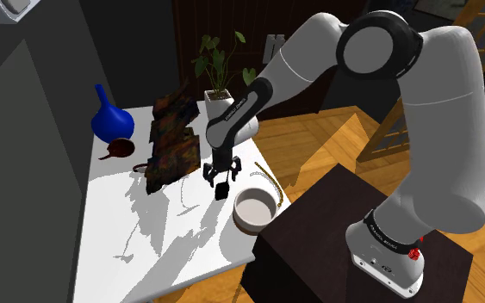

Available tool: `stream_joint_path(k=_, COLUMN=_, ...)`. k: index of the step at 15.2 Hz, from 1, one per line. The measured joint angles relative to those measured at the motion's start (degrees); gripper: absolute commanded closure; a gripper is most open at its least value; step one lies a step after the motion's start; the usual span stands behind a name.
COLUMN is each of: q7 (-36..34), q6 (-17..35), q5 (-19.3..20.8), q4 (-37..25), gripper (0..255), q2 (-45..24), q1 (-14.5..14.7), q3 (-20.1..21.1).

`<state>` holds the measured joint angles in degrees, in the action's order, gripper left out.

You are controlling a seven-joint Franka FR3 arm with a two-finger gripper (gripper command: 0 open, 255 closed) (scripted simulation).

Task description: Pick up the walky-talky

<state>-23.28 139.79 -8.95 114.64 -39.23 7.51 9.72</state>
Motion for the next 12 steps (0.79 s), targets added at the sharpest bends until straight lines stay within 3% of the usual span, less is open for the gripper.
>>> stream_joint_path(k=4, q7=0.2, q6=1.7, q5=0.1, q4=-1.1, gripper=0, q2=-2.8, q1=0.2, q3=-0.2)
stream_joint_path(k=5, q7=0.2, q6=1.8, q5=0.1, q4=-1.3, gripper=255, q2=-3.1, q1=0.2, q3=-0.2)
stream_joint_path(k=12, q7=0.2, q6=1.9, q5=0.1, q4=-1.7, gripper=255, q2=-3.4, q1=0.3, q3=-0.2)
